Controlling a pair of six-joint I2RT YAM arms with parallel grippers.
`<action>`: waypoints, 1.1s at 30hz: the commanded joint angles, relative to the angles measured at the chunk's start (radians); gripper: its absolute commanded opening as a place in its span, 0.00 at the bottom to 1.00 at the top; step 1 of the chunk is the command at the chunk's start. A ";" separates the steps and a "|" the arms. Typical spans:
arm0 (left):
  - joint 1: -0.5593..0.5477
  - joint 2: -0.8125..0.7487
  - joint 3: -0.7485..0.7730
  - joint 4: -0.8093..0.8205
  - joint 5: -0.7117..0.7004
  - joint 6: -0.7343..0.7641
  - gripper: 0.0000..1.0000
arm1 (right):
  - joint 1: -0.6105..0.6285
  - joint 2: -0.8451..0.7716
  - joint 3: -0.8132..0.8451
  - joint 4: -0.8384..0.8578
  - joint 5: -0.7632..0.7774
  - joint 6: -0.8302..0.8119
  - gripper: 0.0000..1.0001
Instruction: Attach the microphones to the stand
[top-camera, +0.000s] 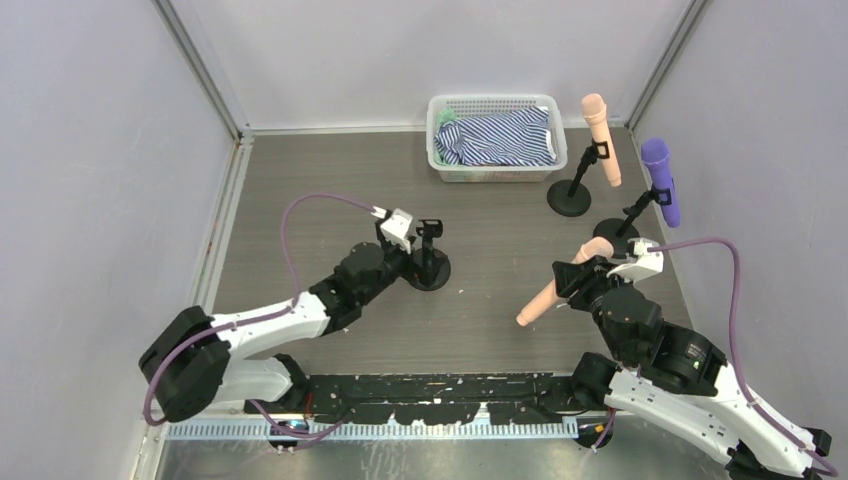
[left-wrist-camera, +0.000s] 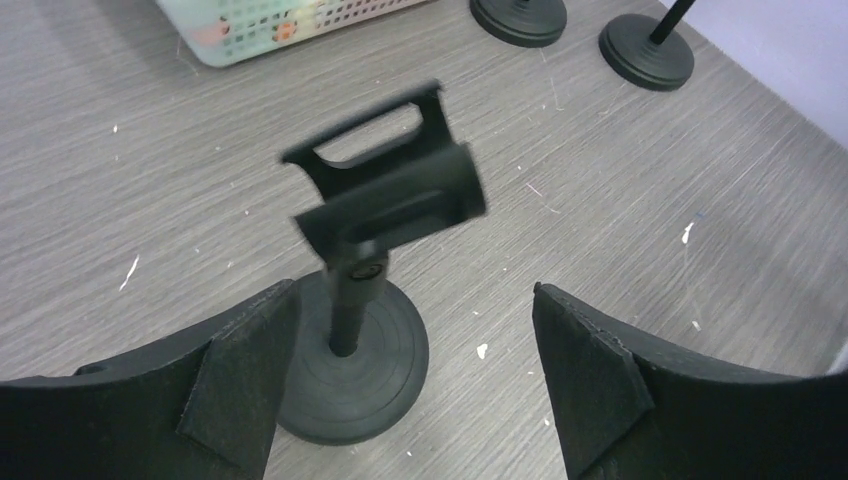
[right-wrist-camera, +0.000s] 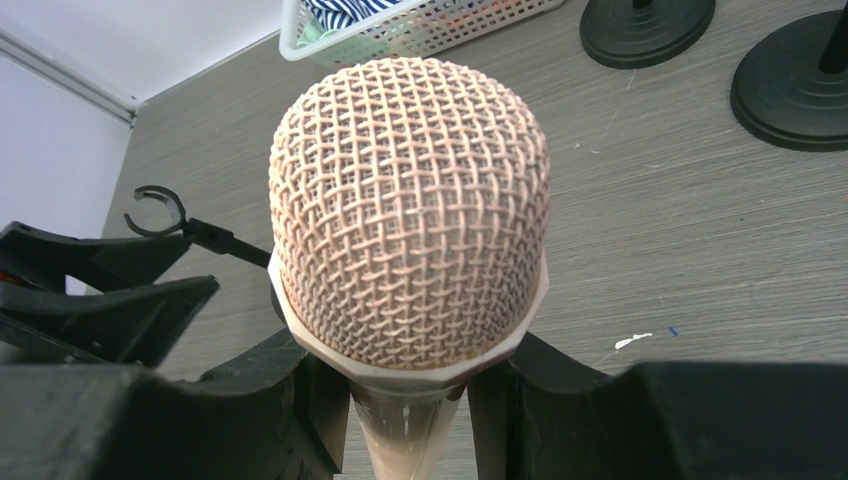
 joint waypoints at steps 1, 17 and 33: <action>-0.057 0.058 -0.029 0.296 -0.129 0.128 0.85 | 0.000 -0.013 0.010 0.018 0.031 -0.004 0.01; -0.073 0.330 -0.013 0.624 -0.221 0.205 0.46 | 0.000 -0.011 0.017 0.014 0.023 -0.007 0.01; -0.073 0.187 -0.028 0.415 -0.038 0.142 0.00 | 0.000 -0.092 -0.066 0.245 -0.103 -0.217 0.02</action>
